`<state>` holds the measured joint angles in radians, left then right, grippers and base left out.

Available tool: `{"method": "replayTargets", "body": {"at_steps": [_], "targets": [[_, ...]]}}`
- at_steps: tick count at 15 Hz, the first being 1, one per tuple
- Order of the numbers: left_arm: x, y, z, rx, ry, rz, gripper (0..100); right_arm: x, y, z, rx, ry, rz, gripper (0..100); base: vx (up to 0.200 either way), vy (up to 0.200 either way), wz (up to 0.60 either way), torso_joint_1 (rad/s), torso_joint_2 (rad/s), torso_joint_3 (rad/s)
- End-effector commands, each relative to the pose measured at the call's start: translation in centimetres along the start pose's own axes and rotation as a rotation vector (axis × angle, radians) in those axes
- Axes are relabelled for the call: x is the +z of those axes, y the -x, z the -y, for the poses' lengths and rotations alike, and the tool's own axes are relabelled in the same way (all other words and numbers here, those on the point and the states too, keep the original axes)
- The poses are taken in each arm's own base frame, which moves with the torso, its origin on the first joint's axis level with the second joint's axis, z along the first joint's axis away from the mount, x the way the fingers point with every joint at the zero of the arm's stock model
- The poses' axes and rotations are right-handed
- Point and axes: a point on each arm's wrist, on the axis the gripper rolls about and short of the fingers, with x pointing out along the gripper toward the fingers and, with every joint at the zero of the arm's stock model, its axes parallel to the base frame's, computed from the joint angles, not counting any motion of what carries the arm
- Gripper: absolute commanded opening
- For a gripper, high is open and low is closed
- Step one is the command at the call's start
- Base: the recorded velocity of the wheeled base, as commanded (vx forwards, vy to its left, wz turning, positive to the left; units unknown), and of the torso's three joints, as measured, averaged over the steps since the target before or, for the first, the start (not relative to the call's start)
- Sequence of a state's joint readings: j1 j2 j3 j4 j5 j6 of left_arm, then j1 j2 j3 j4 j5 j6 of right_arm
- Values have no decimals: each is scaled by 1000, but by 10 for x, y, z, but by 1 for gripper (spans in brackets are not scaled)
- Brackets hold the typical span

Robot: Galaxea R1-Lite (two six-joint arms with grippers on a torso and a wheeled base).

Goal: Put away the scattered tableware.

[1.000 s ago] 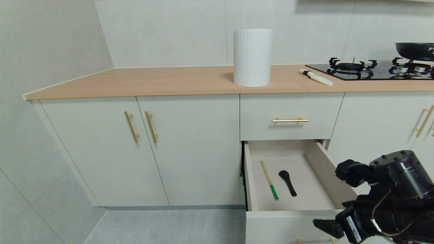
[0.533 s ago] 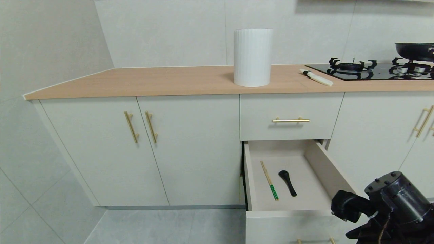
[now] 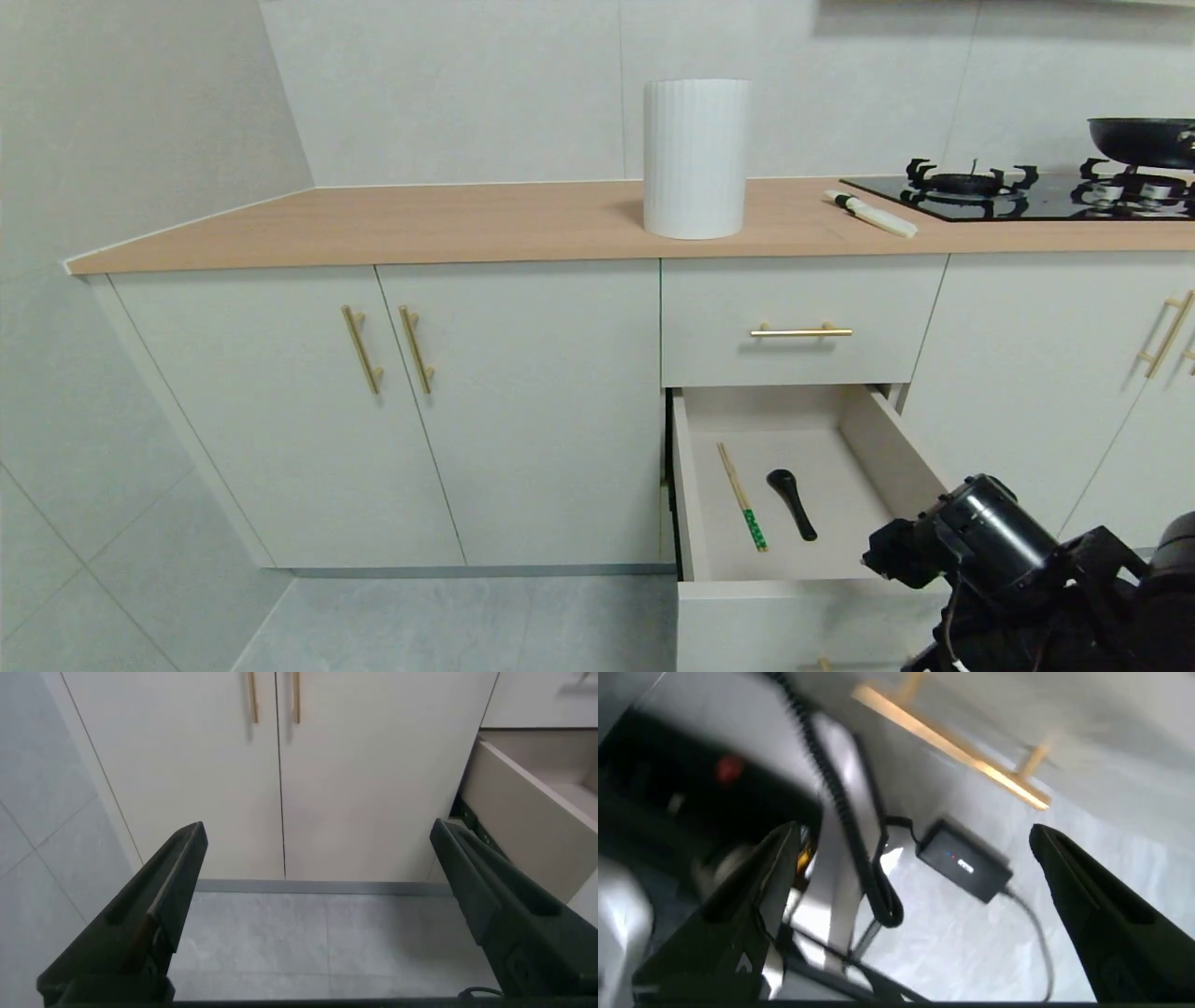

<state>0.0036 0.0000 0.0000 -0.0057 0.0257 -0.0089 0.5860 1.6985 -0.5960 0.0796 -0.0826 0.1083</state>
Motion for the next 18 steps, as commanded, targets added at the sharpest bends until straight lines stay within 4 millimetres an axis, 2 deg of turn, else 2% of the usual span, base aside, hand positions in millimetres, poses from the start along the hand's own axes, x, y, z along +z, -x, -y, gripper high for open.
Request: {"method": "replayTargets", "body": {"at_steps": [1,5,11,16,18], "targets": [[0,0,0,1,0,0,100,13,-16,-2,-31,-54,-27,100,0,0,0,0,0,0],[0,0,0,0,0,0,100,31,-25,2,-73,-188,-6,100,0,0,0,0,0,0],[0,0,0,1,0,0,100,47,-30,17,-121,-246,32,100,0,0,0,0,0,0],[0,0,0,1,0,0,100,81,-51,43,-154,-321,61,100,0,0,0,0,0,0],[0,0,0,0,0,0,100,97,-57,47,-155,-332,92,100,0,0,0,0,0,0]]}}
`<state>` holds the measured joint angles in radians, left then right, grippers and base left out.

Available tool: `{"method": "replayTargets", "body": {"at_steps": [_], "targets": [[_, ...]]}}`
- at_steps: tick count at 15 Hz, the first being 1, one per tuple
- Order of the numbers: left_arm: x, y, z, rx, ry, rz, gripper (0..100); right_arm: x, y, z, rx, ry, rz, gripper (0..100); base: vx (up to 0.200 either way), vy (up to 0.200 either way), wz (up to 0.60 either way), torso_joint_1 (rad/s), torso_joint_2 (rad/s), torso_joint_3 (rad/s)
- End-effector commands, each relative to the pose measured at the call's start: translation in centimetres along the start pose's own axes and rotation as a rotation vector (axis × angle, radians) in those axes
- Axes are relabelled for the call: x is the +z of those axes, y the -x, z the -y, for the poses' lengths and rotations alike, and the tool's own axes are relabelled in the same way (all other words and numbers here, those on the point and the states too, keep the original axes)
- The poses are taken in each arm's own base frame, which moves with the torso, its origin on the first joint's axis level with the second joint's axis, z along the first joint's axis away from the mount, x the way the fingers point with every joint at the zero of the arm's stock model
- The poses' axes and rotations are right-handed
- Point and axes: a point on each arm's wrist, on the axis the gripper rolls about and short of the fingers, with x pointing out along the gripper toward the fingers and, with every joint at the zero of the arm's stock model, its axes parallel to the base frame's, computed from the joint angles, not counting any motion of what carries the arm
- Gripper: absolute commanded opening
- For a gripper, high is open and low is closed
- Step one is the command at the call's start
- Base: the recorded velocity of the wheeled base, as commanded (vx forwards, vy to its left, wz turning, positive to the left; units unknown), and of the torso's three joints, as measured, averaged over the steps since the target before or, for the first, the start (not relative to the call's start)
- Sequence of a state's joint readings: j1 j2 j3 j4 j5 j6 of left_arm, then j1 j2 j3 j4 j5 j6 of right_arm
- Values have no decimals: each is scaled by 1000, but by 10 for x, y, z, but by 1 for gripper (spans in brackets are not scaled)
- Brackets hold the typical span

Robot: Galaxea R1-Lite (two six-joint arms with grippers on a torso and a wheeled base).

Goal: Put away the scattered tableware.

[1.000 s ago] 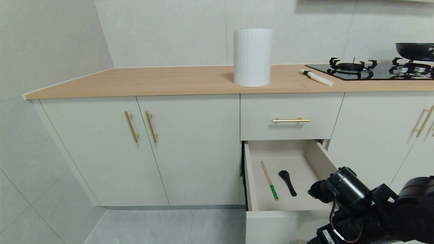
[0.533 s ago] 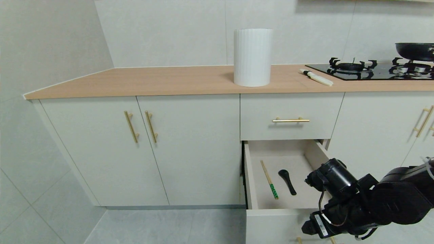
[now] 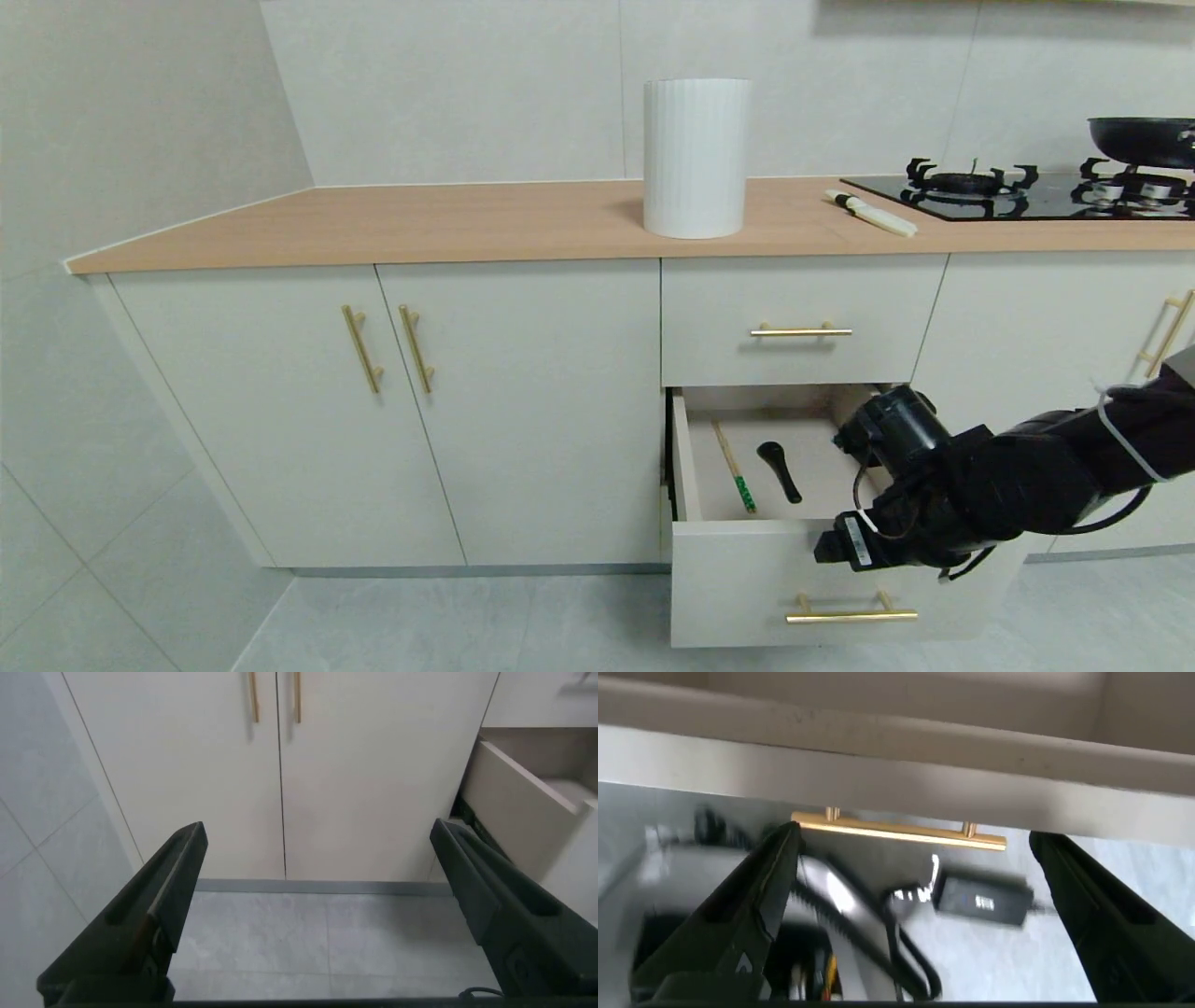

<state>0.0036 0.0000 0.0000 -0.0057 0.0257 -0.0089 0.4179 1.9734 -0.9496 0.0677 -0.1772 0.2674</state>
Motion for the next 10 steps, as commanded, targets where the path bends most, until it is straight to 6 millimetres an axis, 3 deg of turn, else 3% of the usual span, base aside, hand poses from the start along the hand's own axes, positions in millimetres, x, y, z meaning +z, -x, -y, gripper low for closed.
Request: {"method": "replayTargets", "body": {"at_steps": [1,6,10], "targets": [[0,0,0,0,0,0,100,16,-18,0,-9,-10,3,100,0,0,0,0,0,0],[0,0,0,0,0,0,100,45,-40,-10,5,-12,64,100,0,0,0,0,0,0],[0,0,0,0,0,0,100,55,-59,-10,19,-38,149,100,0,0,0,0,0,0]]}}
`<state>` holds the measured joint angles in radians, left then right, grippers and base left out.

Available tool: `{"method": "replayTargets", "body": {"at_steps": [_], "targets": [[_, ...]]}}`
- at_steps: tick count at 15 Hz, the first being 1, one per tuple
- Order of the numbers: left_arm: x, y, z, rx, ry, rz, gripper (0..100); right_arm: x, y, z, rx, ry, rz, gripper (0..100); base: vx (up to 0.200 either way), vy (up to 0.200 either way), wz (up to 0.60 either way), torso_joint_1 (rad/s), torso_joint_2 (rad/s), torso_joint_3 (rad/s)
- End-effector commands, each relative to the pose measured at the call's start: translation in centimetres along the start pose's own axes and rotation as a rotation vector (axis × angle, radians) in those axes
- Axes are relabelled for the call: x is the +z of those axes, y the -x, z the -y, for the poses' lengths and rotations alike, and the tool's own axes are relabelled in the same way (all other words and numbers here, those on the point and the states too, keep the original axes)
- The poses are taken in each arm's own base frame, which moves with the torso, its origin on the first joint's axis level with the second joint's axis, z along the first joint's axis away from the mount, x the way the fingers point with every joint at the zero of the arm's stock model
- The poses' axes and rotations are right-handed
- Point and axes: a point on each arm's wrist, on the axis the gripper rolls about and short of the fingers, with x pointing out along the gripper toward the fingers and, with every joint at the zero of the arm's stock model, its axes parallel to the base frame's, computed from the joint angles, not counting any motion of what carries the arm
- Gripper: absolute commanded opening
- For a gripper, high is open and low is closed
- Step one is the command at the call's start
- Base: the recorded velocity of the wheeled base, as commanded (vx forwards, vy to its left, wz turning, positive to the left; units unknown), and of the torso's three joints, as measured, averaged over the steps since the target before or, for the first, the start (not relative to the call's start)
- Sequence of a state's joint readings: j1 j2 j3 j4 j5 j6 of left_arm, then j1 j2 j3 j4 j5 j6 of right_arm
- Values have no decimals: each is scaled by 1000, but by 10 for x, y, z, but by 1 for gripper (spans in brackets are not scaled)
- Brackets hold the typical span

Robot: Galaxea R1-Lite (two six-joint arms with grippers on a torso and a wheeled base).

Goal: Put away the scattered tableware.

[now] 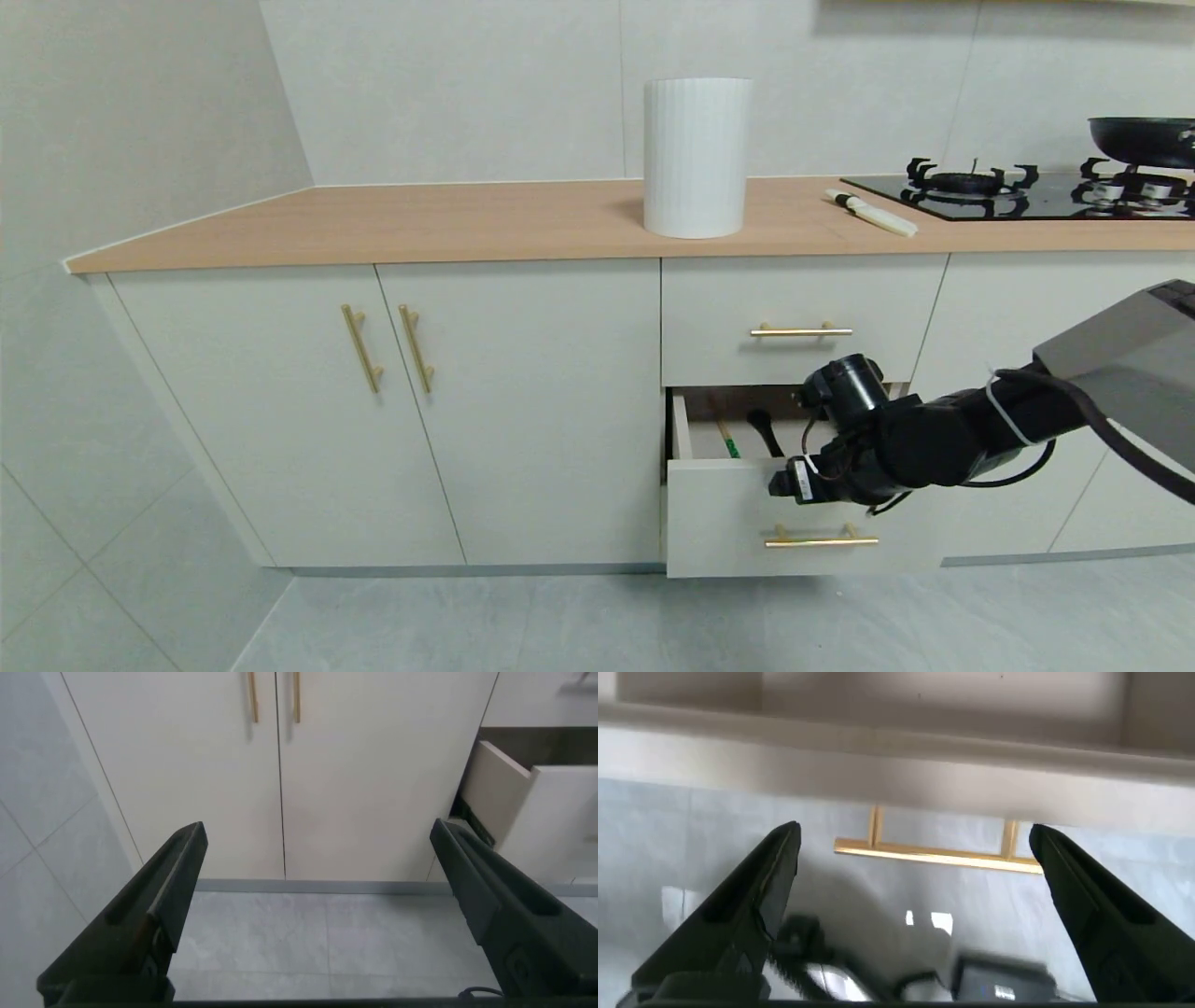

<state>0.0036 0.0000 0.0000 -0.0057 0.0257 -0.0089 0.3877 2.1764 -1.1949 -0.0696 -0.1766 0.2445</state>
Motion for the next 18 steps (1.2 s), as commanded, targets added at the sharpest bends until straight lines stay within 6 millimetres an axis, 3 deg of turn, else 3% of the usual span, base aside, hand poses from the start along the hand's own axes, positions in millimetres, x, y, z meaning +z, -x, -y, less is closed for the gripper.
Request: {"method": "replayTargets", "body": {"at_steps": [1,8,18], "targets": [[0,0,0,0,0,0,100,-2,-16,4,-7,-16,10,100,0,0,0,0,0,0],[0,0,0,0,0,0,100,6,-56,9,-20,-67,187,100,0,0,0,0,0,0],[0,0,0,0,0,0,100,23,-83,35,-57,-170,329,100,0,0,0,0,0,0]]}}
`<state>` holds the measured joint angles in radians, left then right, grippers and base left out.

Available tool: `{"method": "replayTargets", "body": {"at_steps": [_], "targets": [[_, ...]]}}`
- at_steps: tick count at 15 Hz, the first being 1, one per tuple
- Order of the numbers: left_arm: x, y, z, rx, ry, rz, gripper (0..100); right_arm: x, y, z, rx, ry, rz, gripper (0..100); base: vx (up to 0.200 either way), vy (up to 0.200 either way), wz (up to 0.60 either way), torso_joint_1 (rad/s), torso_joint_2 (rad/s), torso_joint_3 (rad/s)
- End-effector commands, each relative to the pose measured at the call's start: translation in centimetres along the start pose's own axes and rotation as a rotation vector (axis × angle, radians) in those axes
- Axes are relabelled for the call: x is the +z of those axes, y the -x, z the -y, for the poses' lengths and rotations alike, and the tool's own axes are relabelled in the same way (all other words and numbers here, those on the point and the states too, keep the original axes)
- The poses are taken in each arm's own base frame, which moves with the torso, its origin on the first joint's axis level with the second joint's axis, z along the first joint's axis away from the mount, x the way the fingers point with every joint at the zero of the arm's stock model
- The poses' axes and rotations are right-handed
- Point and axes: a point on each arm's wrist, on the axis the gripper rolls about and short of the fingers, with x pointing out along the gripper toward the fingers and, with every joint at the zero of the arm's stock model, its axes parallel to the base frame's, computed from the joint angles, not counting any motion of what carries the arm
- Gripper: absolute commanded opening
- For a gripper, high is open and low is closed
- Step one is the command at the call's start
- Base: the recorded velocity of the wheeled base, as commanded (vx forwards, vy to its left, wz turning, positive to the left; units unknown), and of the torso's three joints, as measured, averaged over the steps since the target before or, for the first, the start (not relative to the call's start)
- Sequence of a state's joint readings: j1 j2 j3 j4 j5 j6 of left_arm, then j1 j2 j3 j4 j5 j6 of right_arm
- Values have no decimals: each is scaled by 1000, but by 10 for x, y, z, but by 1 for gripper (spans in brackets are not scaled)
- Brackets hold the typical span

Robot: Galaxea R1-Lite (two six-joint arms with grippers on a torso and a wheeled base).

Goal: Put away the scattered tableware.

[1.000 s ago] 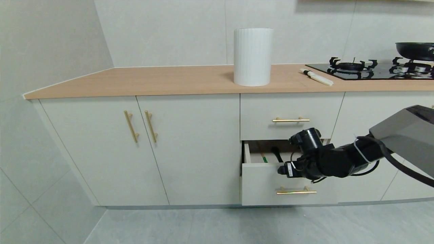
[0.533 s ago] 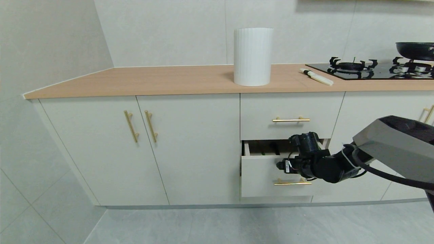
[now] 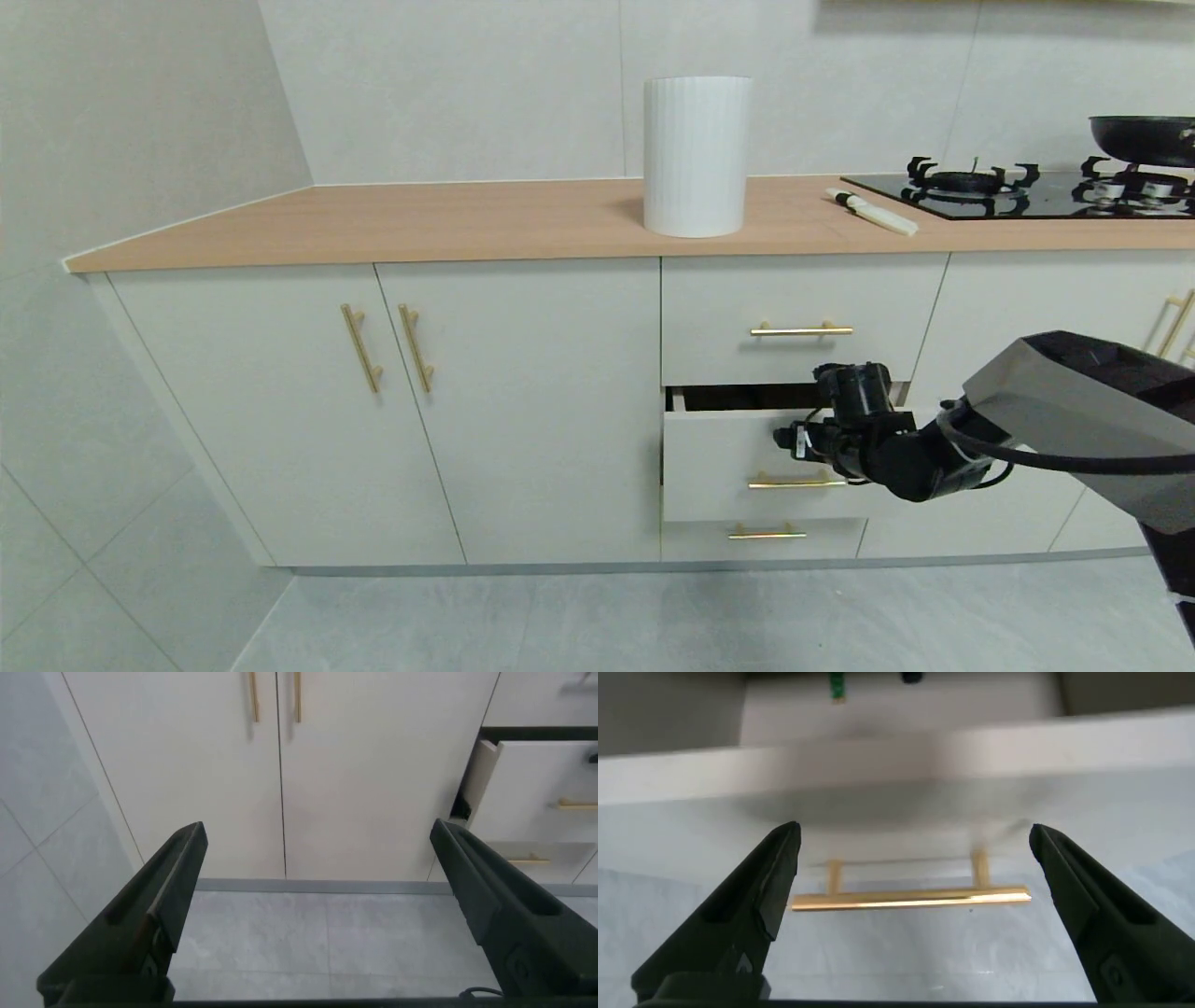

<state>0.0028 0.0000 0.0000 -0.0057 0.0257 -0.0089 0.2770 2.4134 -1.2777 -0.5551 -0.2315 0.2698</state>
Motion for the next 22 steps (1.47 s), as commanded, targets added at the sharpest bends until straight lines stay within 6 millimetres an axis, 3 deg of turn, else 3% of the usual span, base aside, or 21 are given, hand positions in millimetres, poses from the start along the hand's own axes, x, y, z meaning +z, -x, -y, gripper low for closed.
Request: {"method": "replayTargets", "body": {"at_steps": [1,7,12,22], "targets": [[0,0,0,1,0,0,100,-3,-10,2,-1,-28,19,100,0,0,0,0,0,0],[0,0,0,1,0,0,100,0,-35,23,-60,-76,67,100,0,0,0,0,0,0],[0,0,0,2,0,0,100,9,-47,27,-104,-137,123,100,0,0,0,0,0,0],[0,0,0,2,0,0,100,6,-66,36,-153,-159,147,100,0,0,0,0,0,0]]}}
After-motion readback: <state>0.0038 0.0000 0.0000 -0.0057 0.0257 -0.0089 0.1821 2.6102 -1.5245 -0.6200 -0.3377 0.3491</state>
